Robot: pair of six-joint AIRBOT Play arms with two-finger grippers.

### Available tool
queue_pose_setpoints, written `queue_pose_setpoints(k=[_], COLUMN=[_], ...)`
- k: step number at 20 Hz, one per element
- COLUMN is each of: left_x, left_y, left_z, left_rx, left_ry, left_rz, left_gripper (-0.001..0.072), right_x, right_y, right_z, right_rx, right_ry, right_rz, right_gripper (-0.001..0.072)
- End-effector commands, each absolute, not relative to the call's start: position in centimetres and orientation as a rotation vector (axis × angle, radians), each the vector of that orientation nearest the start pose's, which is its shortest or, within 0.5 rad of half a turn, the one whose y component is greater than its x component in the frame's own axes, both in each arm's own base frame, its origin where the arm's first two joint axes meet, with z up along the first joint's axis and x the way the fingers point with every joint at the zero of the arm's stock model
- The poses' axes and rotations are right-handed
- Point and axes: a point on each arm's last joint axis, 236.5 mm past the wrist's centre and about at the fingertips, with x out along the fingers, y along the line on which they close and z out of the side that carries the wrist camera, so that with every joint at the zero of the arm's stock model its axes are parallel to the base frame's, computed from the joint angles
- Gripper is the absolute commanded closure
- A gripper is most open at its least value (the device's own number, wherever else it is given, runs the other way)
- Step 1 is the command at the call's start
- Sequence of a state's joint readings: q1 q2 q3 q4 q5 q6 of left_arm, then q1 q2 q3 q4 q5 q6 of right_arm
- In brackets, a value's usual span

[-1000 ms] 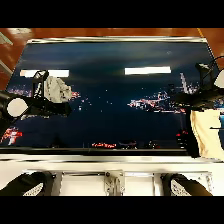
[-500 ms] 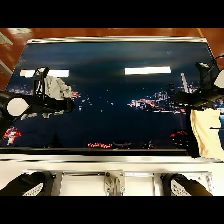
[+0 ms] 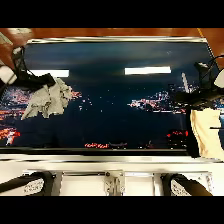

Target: Fold the shirts.

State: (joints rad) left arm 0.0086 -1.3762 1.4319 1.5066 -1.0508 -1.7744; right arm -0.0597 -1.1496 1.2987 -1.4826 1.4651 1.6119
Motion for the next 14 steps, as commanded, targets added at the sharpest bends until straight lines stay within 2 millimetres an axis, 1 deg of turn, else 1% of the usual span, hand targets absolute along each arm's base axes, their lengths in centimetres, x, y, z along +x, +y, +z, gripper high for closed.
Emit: queue_pose_setpoints(k=[1,4,7,9,12,13,14], left_x=[50.2,50.4,50.5,50.7,51.0,51.0,51.0], left_y=[5.6,7.5,7.7,7.8,7.8,7.7,7.7], left_z=[2.4,-3.5,-7.9,-9.7,-10.9,-11.1,-11.1], left_rx=[-0.282,-0.276,-0.272,-0.272,-0.274,-0.278,-0.278], left_ry=[1.170,1.329,1.395,1.411,1.412,1.413,1.412], left_rz=[0.181,0.229,0.237,0.240,0.239,0.237,0.236], left_gripper=[-0.0009,-0.0009,-0.0009,-0.0008,-0.0005,0.0007,0.0296], right_x=[34.4,34.6,35.2,35.4,35.6,35.7,35.7], right_y=[1.1,1.1,1.0,1.0,1.0,1.0,1.1], right_z=[8.8,8.8,9.0,9.1,9.1,9.2,9.2], right_rx=[0.174,0.173,0.173,0.173,0.174,0.175,0.177], right_ry=[1.286,1.276,1.252,1.241,1.232,1.230,1.230], right_rz=[0.027,0.026,0.024,0.024,0.023,0.023,0.026], right_gripper=[0.0090,0.0090,0.0091,0.0090,0.0091,0.0090,0.0090])
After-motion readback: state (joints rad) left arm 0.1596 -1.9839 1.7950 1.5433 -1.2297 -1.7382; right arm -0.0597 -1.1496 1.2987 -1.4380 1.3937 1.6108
